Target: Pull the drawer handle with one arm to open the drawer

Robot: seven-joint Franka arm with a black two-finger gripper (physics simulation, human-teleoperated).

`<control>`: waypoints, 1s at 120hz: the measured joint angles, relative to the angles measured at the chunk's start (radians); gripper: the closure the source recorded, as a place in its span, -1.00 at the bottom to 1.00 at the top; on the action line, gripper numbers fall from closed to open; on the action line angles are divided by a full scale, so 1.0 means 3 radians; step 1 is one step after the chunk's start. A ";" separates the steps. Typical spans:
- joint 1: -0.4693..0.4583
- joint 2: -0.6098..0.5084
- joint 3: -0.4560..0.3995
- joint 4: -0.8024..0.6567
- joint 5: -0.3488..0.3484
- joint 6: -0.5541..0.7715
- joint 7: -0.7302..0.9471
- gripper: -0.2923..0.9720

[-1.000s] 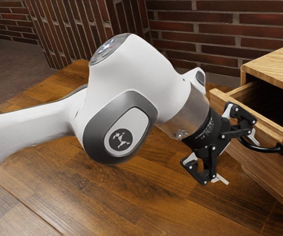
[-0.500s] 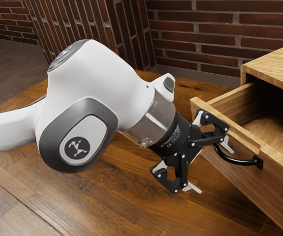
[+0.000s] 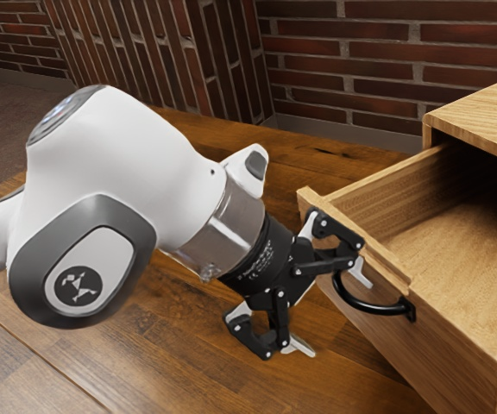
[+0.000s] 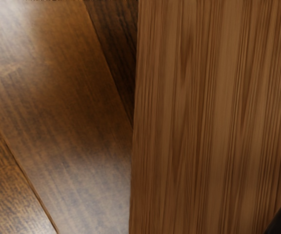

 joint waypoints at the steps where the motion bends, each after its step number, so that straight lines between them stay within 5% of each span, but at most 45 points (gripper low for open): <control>1: 0.0003 -0.0002 -0.0005 -0.0004 -0.0001 -0.0001 0.0000 -0.54; 94: 0.0243 -0.0479 -0.0276 -0.0193 0.0075 -0.0199 -0.0003 -0.54; 106: 0.0283 -0.0812 -0.0402 0.0166 0.0452 -0.0477 0.0171 -0.53; 120: 0.0873 -0.1160 -0.0651 0.1025 0.0904 -0.1638 0.0921 -0.53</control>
